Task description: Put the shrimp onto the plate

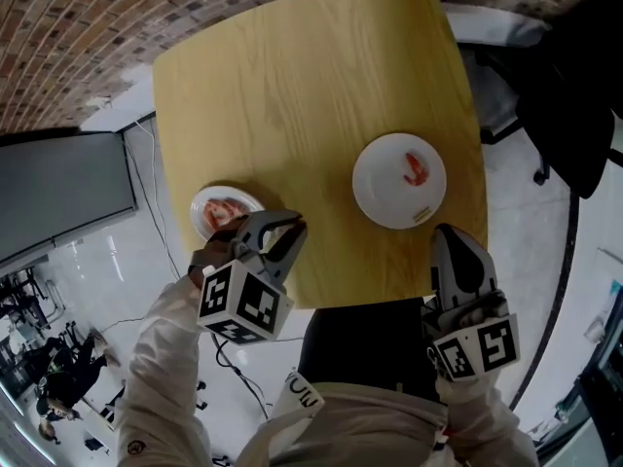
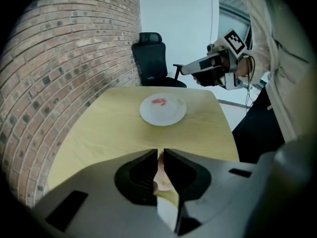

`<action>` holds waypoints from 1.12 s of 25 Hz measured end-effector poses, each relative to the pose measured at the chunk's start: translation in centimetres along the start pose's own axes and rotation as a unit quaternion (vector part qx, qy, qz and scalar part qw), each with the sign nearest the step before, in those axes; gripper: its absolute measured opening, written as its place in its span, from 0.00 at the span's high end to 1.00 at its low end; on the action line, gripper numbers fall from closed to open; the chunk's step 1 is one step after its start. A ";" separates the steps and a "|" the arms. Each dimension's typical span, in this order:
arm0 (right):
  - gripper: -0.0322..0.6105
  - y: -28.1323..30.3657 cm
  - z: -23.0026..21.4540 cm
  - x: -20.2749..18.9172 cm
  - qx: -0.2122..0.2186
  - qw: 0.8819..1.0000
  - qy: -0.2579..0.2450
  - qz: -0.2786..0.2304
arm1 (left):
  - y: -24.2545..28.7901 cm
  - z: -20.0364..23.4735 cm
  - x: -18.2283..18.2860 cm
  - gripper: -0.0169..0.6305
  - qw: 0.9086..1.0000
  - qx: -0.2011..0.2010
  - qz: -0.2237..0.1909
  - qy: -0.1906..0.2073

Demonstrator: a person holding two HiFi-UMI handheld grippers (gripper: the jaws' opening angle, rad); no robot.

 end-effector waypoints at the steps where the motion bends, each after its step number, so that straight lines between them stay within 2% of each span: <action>1: 0.91 -0.3 -0.3 0.3 -0.003 1.000 0.000 -0.002 | 0.4 -0.2 0.5 0.90 1.000 -0.001 0.000 0.005; 18: 0.91 -3.8 -6.5 2.8 -0.069 0.997 0.011 -0.027 | 7.8 0.9 8.2 0.90 0.995 -0.037 -0.011 0.087; 28: 0.91 -4.3 -9.9 2.8 -0.107 0.994 0.020 -0.028 | 12.9 2.0 10.0 0.90 0.990 -0.069 -0.001 0.127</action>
Point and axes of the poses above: the fingertips, and each gripper's own axes: y forward along the fingers, z to its left, x out of its top, the point moved 10 cm from there along -y, backward along the fingers, and after that the axes turned 14 degrees about -z, right-handed, at the moved point
